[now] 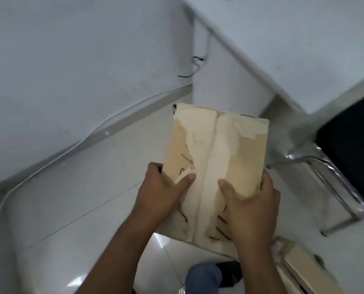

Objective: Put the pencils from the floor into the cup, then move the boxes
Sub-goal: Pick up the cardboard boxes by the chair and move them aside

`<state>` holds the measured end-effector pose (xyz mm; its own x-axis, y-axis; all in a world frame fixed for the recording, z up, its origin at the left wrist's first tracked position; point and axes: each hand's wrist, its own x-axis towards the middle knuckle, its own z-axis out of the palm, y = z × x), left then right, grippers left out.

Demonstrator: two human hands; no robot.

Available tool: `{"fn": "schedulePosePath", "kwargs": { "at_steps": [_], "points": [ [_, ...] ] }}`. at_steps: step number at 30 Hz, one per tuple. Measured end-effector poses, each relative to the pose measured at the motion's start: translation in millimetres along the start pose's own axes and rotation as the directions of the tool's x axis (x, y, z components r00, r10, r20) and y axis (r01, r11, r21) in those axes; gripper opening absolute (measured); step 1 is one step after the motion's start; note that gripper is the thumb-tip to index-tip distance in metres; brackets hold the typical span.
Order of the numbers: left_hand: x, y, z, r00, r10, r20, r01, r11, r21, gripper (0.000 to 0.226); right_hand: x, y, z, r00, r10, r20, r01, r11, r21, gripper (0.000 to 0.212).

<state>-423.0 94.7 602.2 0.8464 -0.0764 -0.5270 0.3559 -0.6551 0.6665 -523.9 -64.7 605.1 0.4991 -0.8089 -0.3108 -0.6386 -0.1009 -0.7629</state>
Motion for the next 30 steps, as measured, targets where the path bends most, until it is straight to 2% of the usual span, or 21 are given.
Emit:
{"fn": "schedulePosePath", "kwargs": {
  "at_steps": [5,9,13,17,22,27,30],
  "points": [
    [8.1,-80.8,-116.9,0.985,-0.072,-0.16,0.056,0.993,-0.102,0.072,-79.1,-39.1,107.2,0.984,-0.097,0.152,0.093,0.995,0.033,0.091],
    [4.7,-151.9,-198.5,0.963,-0.139,-0.229,0.107,0.983,-0.146,0.07,-144.6,-63.1,178.1,0.953,-0.163,0.256,0.167,0.986,0.007,0.089],
    [-5.9,-224.4,-274.8,0.931,-0.225,-0.288,0.163,0.961,-0.226,0.069,-211.7,-85.7,247.4,0.913,-0.22,0.344,0.246,0.969,-0.035,0.088],
    [-20.2,-294.5,-342.6,0.882,-0.312,-0.354,0.21,0.931,-0.297,0.062,-274.1,-101.5,315.1,0.85,-0.265,0.455,0.312,0.95,-0.029,0.076],
    [-21.7,-355.3,-391.6,0.816,-0.385,-0.432,0.24,0.904,-0.353,0.043,-317.0,-110.7,376.5,0.785,-0.271,0.557,0.309,0.951,0.027,0.063],
    [3.0,-417.5,-422.9,0.773,-0.445,-0.452,0.286,0.881,-0.378,0.042,-344.8,-104.0,451.3,0.742,-0.231,0.629,0.286,0.958,0.014,0.059],
    [26.0,-438.0,-432.9,0.755,-0.484,-0.442,0.311,0.858,-0.409,0.05,-344.7,-101.4,488.9,0.738,-0.203,0.643,0.272,0.962,-0.008,0.06]
  ]
}}
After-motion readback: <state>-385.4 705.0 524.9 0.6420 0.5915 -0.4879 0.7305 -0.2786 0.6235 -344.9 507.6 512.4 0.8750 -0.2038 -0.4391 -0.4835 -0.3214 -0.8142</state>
